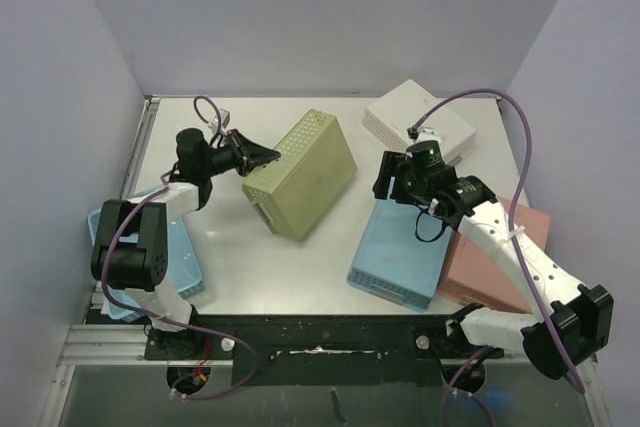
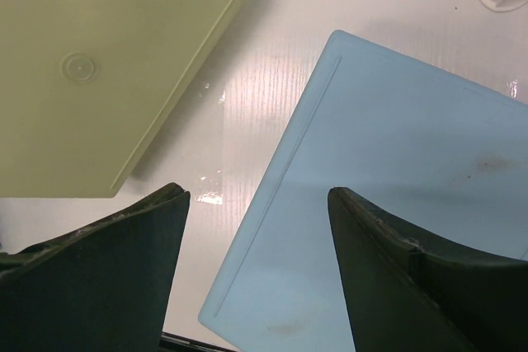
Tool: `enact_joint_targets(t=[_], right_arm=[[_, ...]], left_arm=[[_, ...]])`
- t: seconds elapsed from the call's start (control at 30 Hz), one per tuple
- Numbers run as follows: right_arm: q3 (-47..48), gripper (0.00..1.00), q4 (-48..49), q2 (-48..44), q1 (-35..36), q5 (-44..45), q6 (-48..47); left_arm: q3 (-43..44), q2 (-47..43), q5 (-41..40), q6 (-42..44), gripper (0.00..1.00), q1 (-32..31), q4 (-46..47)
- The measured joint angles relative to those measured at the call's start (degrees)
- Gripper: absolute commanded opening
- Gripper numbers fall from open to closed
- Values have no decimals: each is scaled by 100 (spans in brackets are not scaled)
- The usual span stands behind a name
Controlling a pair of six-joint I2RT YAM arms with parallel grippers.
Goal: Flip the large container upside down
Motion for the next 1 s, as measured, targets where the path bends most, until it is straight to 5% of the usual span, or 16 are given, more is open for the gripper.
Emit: enact_joint_targets(t=[0.43, 0.67, 1.0], right_arm=[[0, 70, -2, 2, -33, -2, -4], [2, 70, 0, 37, -33, -11, -17], [96, 70, 9, 208, -35, -74, -17]], left_arm=[[1014, -74, -393, 2715, 34, 817, -3543], [1965, -74, -1639, 4242, 46, 798, -5698], [2251, -96, -3241, 4883, 53, 798, -7042]])
